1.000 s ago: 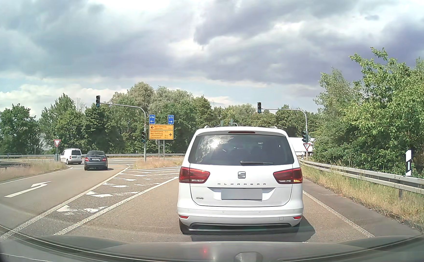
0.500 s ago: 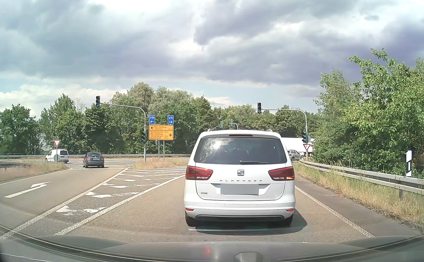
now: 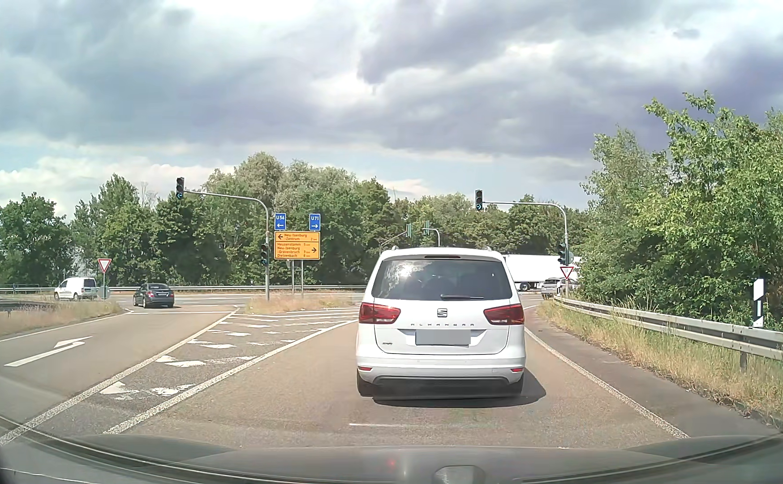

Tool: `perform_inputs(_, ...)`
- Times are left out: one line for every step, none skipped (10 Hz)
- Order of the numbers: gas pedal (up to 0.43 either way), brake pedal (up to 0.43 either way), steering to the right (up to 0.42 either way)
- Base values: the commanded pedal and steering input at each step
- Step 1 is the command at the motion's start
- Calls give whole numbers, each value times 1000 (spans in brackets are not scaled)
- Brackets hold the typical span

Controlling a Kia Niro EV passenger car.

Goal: Follow the waypoints while adhering to traffic rules and regulations

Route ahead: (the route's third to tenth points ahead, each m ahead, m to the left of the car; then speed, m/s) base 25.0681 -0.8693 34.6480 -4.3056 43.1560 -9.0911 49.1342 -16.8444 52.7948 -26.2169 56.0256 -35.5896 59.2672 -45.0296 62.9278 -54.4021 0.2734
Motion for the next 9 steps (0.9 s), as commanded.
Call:
perform_inputs(220,37,-3)
perform_inputs(268,37,-9)
perform_inputs(299,37,-13)
perform_inputs(331,37,-14)
perform_inputs(339,37,-15)
perform_inputs(358,37,-14)
perform_inputs(370,37,-14)
perform_inputs(370,37,-14)
perform_inputs(378,37,-13)
